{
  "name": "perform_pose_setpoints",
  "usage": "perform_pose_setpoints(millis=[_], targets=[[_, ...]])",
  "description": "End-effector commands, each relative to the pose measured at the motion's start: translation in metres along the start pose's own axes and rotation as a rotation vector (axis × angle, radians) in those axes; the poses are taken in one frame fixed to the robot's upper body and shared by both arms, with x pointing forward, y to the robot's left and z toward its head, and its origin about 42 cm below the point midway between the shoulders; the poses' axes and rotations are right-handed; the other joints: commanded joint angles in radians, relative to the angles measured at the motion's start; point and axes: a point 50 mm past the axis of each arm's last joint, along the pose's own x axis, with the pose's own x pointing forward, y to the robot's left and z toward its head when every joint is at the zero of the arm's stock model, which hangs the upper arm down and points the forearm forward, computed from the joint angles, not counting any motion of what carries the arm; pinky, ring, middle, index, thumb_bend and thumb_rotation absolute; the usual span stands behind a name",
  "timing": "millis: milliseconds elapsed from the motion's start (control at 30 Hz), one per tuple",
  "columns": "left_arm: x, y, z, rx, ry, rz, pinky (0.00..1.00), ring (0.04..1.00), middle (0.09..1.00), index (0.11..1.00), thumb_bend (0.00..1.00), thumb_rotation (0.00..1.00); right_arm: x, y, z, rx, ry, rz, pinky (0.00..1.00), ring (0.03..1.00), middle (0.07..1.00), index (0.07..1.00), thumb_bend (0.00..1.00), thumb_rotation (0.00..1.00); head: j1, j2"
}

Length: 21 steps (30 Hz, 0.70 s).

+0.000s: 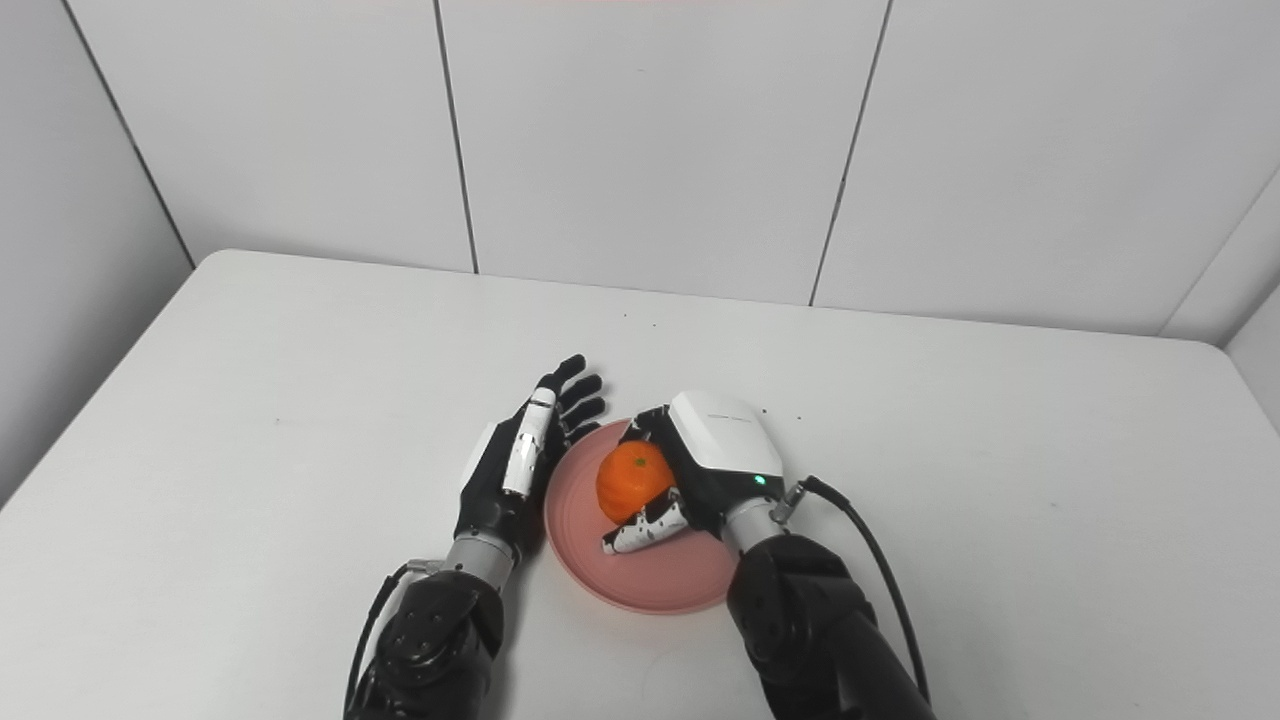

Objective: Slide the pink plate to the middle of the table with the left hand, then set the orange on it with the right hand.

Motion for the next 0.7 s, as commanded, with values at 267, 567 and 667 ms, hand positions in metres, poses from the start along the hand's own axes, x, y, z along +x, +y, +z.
perform_pose_setpoints(millis=[267, 567, 667], targets=[[0.004, -0.003, 0.015, -0.007, -0.067, -0.025, 0.88, 0.875, 0.884, 0.875, 0.36, 1.00, -0.002, -0.017, 0.010, -0.042, -0.061, -0.036, 0.22, 0.312, 0.428, 0.489, 0.52, 0.14, -0.013, -0.005], [0.004, 0.001, 0.013, 0.001, -0.067, -0.031, 0.90, 0.887, 0.889, 0.874, 0.36, 1.00, -0.013, -0.031, 0.012, -0.013, -0.072, -0.027, 0.19, 0.288, 0.410, 0.731, 0.93, 0.26, -0.023, -0.012], [0.003, 0.002, 0.012, 0.001, -0.072, -0.029, 0.89, 0.885, 0.885, 0.868, 0.36, 1.00, -0.015, -0.039, 0.012, -0.002, -0.077, -0.019, 0.24, 0.345, 0.470, 0.781, 0.99, 0.30, -0.030, -0.015]])
